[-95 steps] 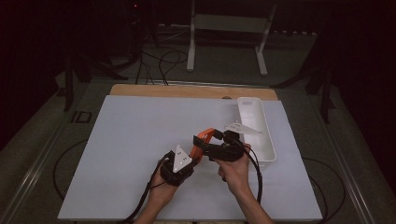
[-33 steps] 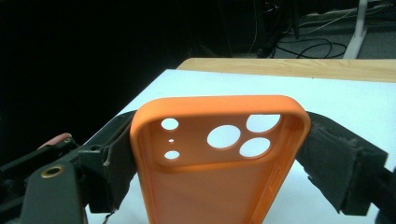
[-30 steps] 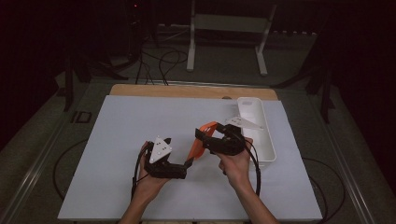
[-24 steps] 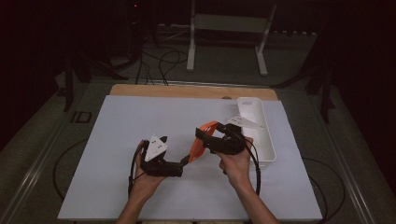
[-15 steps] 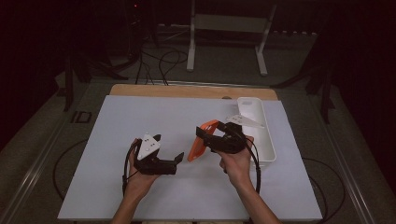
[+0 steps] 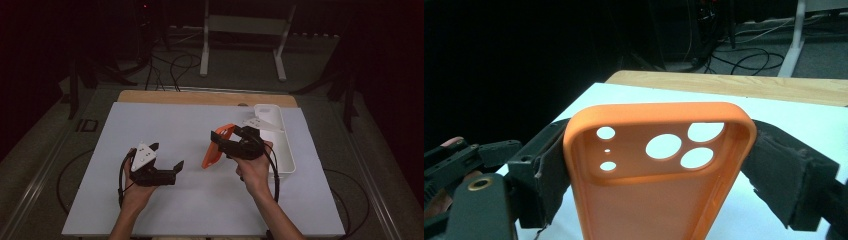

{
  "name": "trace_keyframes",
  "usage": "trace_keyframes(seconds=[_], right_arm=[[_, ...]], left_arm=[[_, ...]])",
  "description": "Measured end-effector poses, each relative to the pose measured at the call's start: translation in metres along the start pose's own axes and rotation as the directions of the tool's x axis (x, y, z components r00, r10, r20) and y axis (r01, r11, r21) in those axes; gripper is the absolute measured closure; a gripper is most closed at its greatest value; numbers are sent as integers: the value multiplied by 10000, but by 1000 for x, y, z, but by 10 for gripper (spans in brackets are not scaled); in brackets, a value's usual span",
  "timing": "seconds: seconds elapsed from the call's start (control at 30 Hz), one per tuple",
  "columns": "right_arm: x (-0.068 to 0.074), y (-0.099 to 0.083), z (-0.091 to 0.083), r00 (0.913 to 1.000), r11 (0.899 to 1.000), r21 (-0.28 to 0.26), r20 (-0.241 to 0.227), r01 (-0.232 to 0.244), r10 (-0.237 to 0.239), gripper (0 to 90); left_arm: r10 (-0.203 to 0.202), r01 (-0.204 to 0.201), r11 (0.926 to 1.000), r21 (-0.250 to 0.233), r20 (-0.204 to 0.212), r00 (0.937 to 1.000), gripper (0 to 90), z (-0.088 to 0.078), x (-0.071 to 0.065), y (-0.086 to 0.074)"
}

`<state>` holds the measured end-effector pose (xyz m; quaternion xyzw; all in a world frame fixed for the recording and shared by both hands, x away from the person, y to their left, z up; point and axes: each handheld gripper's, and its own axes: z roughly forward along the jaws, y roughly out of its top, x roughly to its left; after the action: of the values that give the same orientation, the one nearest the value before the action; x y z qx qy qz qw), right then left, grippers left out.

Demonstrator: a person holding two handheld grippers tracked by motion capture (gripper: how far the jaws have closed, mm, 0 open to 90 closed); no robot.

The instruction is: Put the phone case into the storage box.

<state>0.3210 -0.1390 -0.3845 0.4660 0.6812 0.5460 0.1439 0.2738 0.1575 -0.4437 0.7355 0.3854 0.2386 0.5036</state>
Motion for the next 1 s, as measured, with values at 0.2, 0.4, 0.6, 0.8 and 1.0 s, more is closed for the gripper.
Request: trace_keyframes(seconds=[0.2,0.4,0.6,0.8,1.0], right_arm=[[-4,2,1,9999,10000,22,99,-37,37,169],[-7,3,1,9998,10000,-4,190,-73,73,169],[-10,5,1,9996,10000,-22,273,-87,87,169],[-11,6,2,9993,10000,5,369,-88,88,168],[-10,12,3,9989,10000,-35,466,26,-24,168]], left_arm=[[-11,12,10000,57,-210,9998,1,-7,10,-6],[150,-154,9998,-111,-348,9993,1,-17,21,-17],[154,-167,9995,-260,-504,9986,1,-29,31,-28],[155,-180,9991,-373,-670,9976,2,-36,37,-37],[229,-247,9993,-293,-602,9979,2,-40,40,-44]])
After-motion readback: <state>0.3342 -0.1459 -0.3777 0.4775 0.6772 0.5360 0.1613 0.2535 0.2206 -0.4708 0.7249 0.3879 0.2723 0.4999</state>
